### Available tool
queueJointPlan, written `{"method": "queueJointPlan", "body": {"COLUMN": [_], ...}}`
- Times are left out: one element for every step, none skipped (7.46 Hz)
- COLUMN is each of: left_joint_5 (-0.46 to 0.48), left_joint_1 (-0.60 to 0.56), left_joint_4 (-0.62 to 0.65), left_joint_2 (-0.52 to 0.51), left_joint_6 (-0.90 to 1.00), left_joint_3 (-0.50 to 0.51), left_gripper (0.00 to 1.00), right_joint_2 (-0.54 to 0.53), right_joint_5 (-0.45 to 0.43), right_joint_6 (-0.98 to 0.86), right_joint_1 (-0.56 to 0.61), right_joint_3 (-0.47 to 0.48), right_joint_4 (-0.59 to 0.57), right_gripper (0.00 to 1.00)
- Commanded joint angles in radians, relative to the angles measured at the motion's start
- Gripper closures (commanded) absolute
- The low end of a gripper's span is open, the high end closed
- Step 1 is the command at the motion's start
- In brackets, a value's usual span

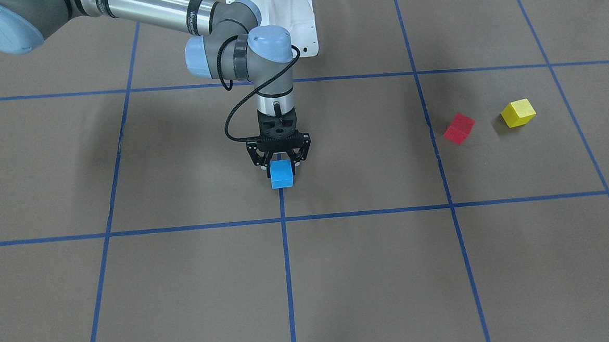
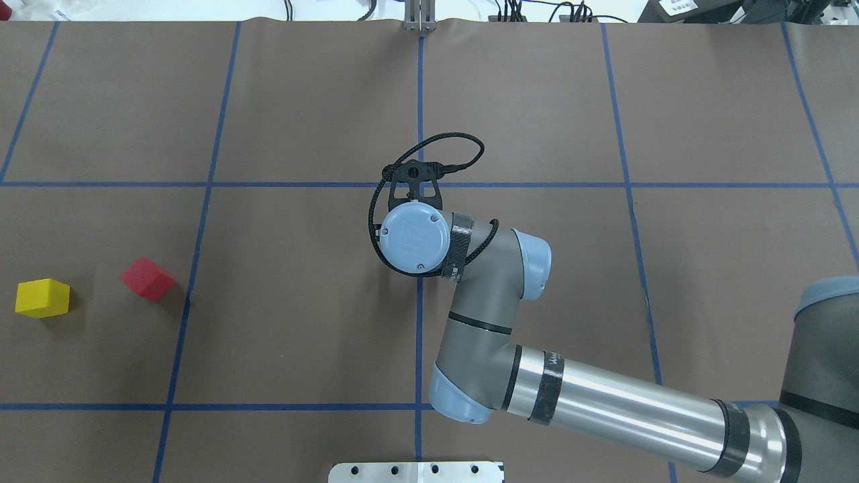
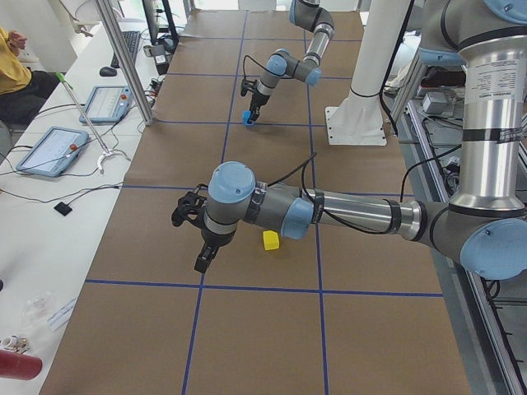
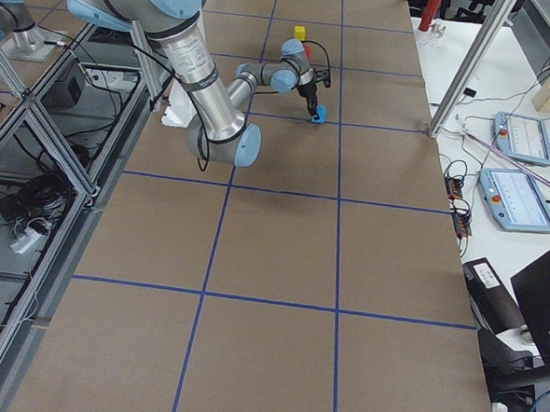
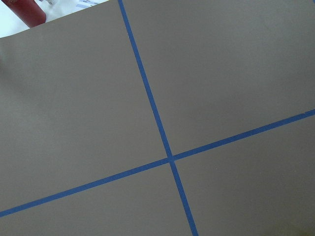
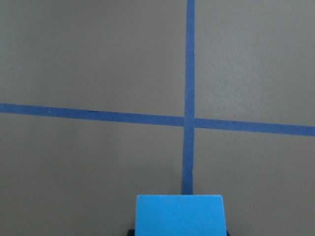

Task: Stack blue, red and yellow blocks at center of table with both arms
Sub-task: 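Carry the blue cube with the right gripper to the table center and release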

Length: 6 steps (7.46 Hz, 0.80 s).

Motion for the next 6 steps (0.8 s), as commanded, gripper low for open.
{"method": "queueJointPlan", "body": {"left_joint_5": [0.001, 0.001, -0.001, -0.001, -0.001, -0.010], "left_joint_1": [0.000, 0.000, 0.000, 0.000, 0.002, 0.028], "left_joint_4": [0.000, 0.000, -0.002, -0.005, -0.084, -0.200], "left_joint_2": [-0.001, -0.001, -0.004, -0.011, -0.017, -0.017], "left_joint_6": [-0.001, -0.001, -0.001, -0.001, -0.004, -0.066], "left_joint_3": [0.001, 0.001, -0.004, -0.020, -0.037, -0.034], "left_gripper": [0.00, 0.00, 0.00, 0.00, 0.00, 0.00], "right_joint_2": [-0.001, 0.005, 0.013, 0.014, 0.007, -0.012], "right_joint_5": [0.004, 0.012, 0.065, 0.161, 0.249, 0.355], "right_joint_6": [0.026, 0.024, 0.018, -0.003, -0.066, -0.133], "right_joint_1": [0.004, 0.025, 0.091, 0.185, 0.276, 0.377], "right_joint_3": [0.001, 0.012, 0.036, 0.053, 0.055, 0.062], "right_joint_4": [-0.002, -0.007, -0.017, -0.034, -0.034, -0.036], "right_gripper": [0.00, 0.00, 0.00, 0.00, 0.00, 0.00]}}
